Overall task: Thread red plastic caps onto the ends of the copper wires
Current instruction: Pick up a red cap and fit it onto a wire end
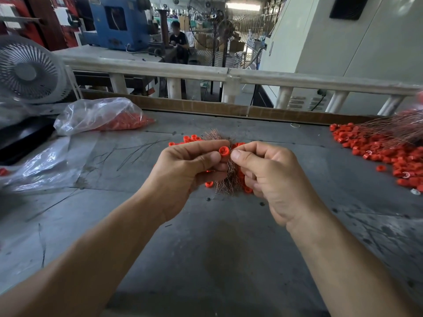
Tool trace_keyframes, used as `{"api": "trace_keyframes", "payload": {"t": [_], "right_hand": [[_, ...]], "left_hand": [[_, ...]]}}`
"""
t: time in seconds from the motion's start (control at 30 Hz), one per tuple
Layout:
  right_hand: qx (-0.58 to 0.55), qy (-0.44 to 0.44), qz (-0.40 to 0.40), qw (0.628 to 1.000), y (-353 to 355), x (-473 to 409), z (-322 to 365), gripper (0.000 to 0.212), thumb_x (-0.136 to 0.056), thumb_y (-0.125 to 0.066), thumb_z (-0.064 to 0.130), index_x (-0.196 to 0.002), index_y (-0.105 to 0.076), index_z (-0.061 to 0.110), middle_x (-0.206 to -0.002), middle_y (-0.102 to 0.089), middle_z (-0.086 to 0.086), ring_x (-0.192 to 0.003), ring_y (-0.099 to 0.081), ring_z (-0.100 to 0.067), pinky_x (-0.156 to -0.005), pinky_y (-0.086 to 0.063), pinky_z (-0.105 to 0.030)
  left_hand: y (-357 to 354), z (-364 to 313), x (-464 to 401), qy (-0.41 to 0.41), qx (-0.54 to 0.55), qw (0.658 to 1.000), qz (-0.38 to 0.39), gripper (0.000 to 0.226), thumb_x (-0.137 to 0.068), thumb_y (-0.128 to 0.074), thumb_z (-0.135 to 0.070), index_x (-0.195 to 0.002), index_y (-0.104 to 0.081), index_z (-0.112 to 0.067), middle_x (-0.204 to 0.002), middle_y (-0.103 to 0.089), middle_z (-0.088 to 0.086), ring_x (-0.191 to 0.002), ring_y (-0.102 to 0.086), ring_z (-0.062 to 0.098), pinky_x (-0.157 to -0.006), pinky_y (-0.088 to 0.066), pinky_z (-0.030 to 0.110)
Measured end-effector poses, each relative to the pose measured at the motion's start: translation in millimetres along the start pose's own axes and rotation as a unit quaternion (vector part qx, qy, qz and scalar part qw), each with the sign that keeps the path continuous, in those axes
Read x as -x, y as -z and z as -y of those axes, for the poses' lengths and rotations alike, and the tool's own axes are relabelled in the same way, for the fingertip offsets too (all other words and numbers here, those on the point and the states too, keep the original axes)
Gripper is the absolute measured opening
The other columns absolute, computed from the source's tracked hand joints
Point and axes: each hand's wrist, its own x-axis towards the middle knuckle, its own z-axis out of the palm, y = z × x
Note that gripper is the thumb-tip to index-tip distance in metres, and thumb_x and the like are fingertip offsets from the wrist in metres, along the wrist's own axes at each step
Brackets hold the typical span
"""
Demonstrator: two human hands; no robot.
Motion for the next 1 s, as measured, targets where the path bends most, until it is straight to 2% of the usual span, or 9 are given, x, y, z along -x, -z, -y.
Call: {"api": "trace_keyframes", "payload": {"t": [0.07,0.17,0.3,0.43,0.5,0.63,0.73,0.83,1.0], "right_hand": [[-0.042,-0.033,0.009,0.999,-0.4,0.7,1.8,0.014,-0.096,-0.066,0.012,-0.082,-0.067,0.013,-0.055,-0.041,0.003,-0.04,-0.031,-0.004,-0.034,-0.024,-0.013],[-0.059,-0.059,0.019,0.996,-0.5,-0.1,1.4,0.015,-0.096,-0.066,0.014,-0.081,-0.066,0.017,-0.058,-0.045,0.001,-0.041,-0.032,-0.008,-0.034,-0.02,-0.015],[-0.024,-0.053,0.01,0.998,-0.8,-2.8,-2.5,0.015,-0.098,-0.062,0.014,-0.086,-0.071,0.016,-0.061,-0.06,0.002,-0.045,-0.045,-0.01,-0.037,-0.03,-0.02],[-0.013,-0.05,0.017,0.999,-2.0,-3.4,-5.0,0.02,-0.101,-0.054,0.009,-0.1,-0.074,0.013,-0.067,-0.07,-0.001,-0.051,-0.056,-0.011,-0.042,-0.041,-0.02],[-0.006,-0.042,0.022,0.999,-3.6,-2.6,-6.2,0.018,-0.102,-0.054,0.009,-0.102,-0.072,0.014,-0.069,-0.072,-0.002,-0.052,-0.059,-0.012,-0.042,-0.041,-0.02],[0.032,-0.025,0.0,0.999,-3.4,-3.0,-8.5,0.012,-0.1,-0.061,0.012,-0.095,-0.07,0.019,-0.078,-0.076,-0.007,-0.053,-0.06,-0.013,-0.039,-0.038,-0.021],[0.05,0.013,-0.015,0.999,-2.1,-3.7,-9.2,0.012,-0.097,-0.066,0.013,-0.088,-0.071,0.018,-0.073,-0.074,-0.004,-0.05,-0.054,-0.012,-0.045,-0.041,-0.021],[0.086,0.051,-0.023,0.995,-1.8,-4.5,-10.9,0.01,-0.094,-0.07,0.018,-0.084,-0.073,0.02,-0.066,-0.07,0.003,-0.049,-0.052,-0.004,-0.056,-0.042,-0.024],[0.077,0.061,-0.016,0.995,-2.3,-5.7,-13.3,0.016,-0.092,-0.073,0.019,-0.076,-0.072,0.022,-0.055,-0.061,0.011,-0.05,-0.05,0.0,-0.054,-0.039,-0.018]], "left_hand": [[-0.4,-0.5,0.3,0.006,0.011,1.0,0.005,0.03,-0.078,-0.065,-0.003,-0.107,-0.074,-0.001,-0.087,-0.074,0.014,-0.073,-0.07,0.017,-0.067,-0.06,0.026],[-0.5,-0.9,0.4,0.008,0.013,1.0,0.005,0.027,-0.078,-0.065,-0.004,-0.104,-0.074,-0.001,-0.087,-0.072,0.015,-0.074,-0.07,0.018,-0.066,-0.06,0.026],[-0.8,-0.8,0.4,0.006,0.002,1.0,-0.012,0.029,-0.078,-0.066,-0.006,-0.105,-0.072,-0.001,-0.09,-0.072,0.016,-0.076,-0.069,0.02,-0.068,-0.061,0.027],[-0.8,-0.2,0.5,0.005,-0.007,1.0,-0.028,0.03,-0.079,-0.068,-0.008,-0.108,-0.07,0.0,-0.103,-0.071,0.03,-0.079,-0.07,0.022,-0.067,-0.062,0.028],[-0.6,-0.3,0.6,0.004,-0.006,1.0,-0.028,0.031,-0.078,-0.069,-0.008,-0.108,-0.07,0.001,-0.11,-0.069,0.032,-0.078,-0.072,0.021,-0.065,-0.061,0.028],[0.2,0.2,-0.8,-0.001,-0.014,0.999,-0.03,0.03,-0.078,-0.069,-0.01,-0.106,-0.072,-0.002,-0.105,-0.073,0.026,-0.075,-0.071,0.019,-0.063,-0.061,0.028],[1.7,0.6,-1.5,-0.006,-0.027,0.999,-0.031,0.03,-0.077,-0.069,-0.01,-0.105,-0.073,-0.003,-0.094,-0.075,0.016,-0.073,-0.07,0.018,-0.063,-0.061,0.028],[2.1,0.9,-1.4,-0.01,-0.038,0.999,-0.025,0.029,-0.077,-0.069,-0.011,-0.104,-0.075,-0.005,-0.089,-0.074,0.014,-0.071,-0.068,0.017,-0.065,-0.061,0.028],[1.3,0.9,-0.1,-0.011,-0.041,0.999,-0.012,0.028,-0.078,-0.066,-0.01,-0.105,-0.076,-0.007,-0.086,-0.073,0.012,-0.07,-0.067,0.015,-0.065,-0.06,0.027]]}}
